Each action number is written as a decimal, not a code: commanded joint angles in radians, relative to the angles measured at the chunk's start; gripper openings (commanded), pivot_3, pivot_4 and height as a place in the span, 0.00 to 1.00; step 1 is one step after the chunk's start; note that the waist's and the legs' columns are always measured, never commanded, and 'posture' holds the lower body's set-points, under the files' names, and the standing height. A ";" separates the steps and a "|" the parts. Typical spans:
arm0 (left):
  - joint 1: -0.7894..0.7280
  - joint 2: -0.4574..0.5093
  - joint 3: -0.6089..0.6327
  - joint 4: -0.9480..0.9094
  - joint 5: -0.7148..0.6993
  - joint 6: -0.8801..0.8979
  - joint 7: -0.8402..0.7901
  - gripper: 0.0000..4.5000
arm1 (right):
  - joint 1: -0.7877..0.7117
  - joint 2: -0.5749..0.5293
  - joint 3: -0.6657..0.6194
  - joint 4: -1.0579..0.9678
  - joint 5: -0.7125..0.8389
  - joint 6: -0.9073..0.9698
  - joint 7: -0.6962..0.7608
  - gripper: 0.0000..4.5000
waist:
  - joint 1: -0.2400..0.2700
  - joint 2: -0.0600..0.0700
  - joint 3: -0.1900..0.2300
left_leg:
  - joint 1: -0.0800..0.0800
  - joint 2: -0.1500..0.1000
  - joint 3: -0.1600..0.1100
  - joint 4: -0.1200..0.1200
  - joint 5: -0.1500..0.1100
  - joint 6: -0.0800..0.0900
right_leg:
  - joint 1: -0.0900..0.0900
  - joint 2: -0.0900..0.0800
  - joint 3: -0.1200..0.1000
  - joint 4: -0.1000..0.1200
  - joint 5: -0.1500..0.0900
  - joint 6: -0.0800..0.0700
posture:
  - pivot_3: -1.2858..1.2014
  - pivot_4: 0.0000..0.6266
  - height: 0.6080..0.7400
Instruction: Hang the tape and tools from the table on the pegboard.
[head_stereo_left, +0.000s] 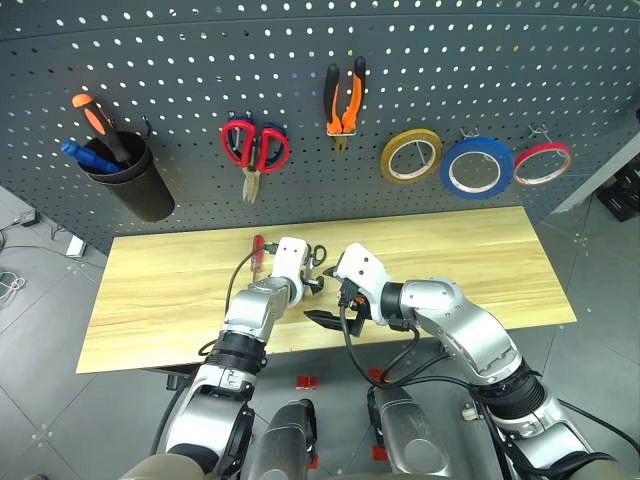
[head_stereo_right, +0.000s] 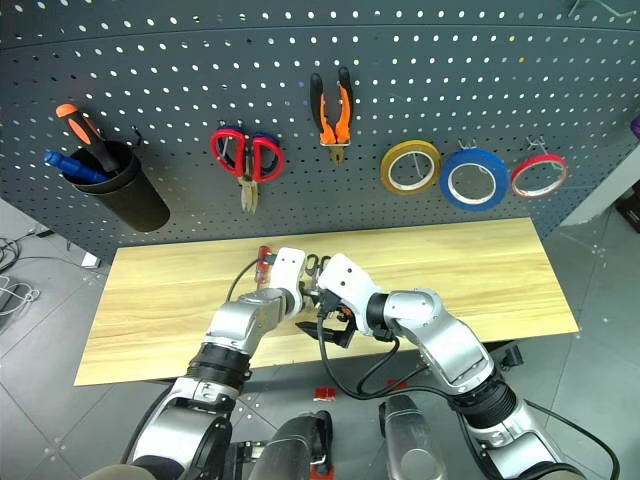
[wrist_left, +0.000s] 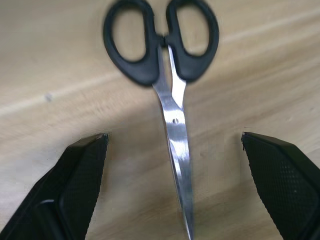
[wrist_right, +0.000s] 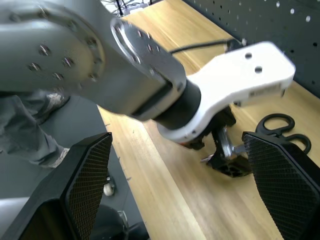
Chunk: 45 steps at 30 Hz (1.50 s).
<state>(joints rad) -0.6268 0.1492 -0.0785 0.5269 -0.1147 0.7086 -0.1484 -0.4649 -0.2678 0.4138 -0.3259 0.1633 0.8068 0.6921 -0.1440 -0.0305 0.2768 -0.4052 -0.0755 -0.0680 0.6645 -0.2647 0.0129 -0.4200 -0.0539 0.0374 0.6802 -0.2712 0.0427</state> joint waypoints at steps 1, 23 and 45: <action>-0.013 -0.007 0.008 0.099 0.016 -0.023 -0.018 1.00 | -0.029 -0.002 -0.042 -0.047 0.042 0.047 -0.004 0.99 | 0.000 0.000 0.000 | 0.000 0.000 0.000 0.000 0.000 0.000 | 0.000 0.000 0.000 0.000 0.000 0.000 | 0.40 0.49 1.00; -0.012 -0.007 0.022 0.138 0.048 -0.069 -0.089 0.04 | -0.184 -0.176 -0.133 0.143 0.028 0.058 0.008 1.00 | -0.001 0.000 0.000 | 0.001 0.000 0.000 0.000 0.000 0.000 | 0.001 -0.001 0.000 0.000 0.000 0.000 | 0.40 0.47 1.00; 0.673 0.153 0.050 -1.263 0.362 -0.315 0.114 0.04 | -0.141 -0.152 -0.242 0.014 0.100 -0.342 0.058 1.00 | -0.018 -0.002 0.001 | -0.003 0.000 0.000 -0.001 0.000 0.000 | -0.001 0.000 0.001 -0.002 0.000 0.000 | 0.40 0.44 1.00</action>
<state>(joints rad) 0.0538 0.3015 -0.0605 -0.6538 0.2047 0.4272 -0.0644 -0.5818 -0.4226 0.2068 -0.2999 0.2498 0.4998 0.7526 -0.1617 -0.0326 0.2781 -0.4085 -0.0753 -0.0679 0.6639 -0.2652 0.0134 -0.4212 -0.0541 0.0386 0.6781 -0.2707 0.0430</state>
